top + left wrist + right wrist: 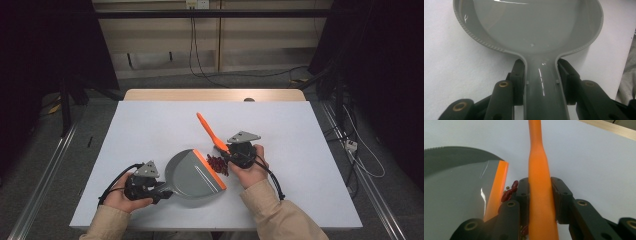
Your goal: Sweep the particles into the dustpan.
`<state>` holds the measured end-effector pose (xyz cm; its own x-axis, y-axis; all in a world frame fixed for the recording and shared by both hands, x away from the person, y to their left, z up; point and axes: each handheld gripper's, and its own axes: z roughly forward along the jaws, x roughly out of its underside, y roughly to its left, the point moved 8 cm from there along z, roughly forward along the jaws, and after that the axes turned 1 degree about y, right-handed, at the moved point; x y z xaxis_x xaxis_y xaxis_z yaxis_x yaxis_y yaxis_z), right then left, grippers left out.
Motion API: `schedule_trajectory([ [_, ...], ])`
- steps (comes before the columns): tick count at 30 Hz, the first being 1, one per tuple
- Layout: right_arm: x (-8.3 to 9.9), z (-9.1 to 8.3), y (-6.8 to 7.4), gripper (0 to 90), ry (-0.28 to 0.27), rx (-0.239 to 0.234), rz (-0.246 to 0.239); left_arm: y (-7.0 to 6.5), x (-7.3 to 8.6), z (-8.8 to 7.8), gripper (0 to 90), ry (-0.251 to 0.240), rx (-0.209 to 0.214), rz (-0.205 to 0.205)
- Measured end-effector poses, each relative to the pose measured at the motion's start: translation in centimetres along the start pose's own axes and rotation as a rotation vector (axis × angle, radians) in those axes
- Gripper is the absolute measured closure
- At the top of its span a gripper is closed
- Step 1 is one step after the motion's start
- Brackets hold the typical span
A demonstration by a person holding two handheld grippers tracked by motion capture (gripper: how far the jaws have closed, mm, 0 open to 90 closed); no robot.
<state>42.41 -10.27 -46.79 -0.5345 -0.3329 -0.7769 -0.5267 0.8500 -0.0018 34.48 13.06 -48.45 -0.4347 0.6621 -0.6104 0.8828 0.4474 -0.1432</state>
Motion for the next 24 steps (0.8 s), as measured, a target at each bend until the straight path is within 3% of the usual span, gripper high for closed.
schedule_trajectory([
  [24, 0.0, 0.0, 1.8, 70.9, -0.016, -0.032, 0.028, -0.5, -0.2, 0.3, 62.6, 0.007, 0.015, 0.002],
])
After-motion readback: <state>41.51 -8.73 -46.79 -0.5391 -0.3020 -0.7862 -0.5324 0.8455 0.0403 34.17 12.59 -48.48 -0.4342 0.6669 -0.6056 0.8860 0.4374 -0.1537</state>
